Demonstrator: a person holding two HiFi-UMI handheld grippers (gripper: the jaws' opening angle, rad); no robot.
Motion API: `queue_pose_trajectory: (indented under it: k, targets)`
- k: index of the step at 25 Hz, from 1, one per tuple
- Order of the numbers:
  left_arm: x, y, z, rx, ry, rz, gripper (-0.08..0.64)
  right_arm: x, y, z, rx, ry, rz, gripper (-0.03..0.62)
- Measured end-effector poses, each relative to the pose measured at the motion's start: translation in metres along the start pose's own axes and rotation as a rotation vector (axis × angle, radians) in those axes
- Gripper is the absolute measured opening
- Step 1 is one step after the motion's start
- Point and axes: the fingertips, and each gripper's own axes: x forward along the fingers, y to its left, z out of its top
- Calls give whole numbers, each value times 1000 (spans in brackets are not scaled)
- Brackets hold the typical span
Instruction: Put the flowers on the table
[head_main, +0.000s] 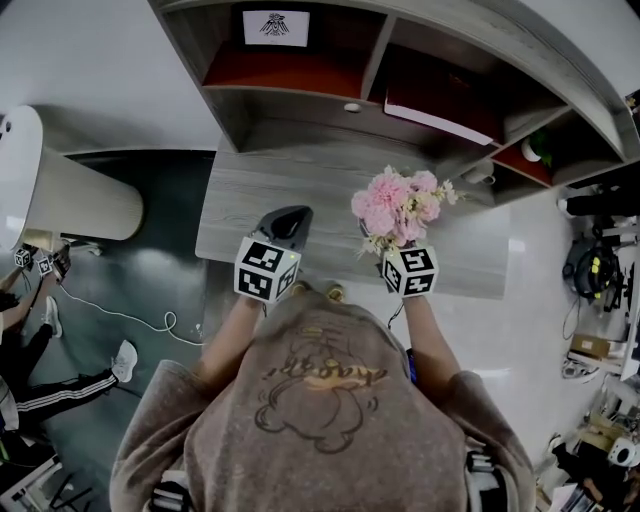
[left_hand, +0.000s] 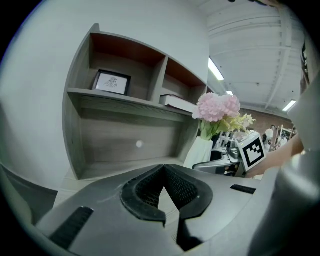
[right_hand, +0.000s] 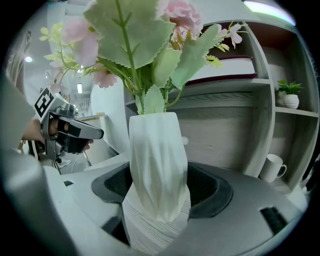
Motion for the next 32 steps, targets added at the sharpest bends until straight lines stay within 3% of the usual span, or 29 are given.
queue_pose_trajectory:
  k: [13,32]
  targets:
    - [2,16,-7,-22,28,33,11,31,-12,-30,-8,24,-1,334]
    - [-3,23,-10,-40,37,53,11,39,-8,-37,11,-5,-4,339]
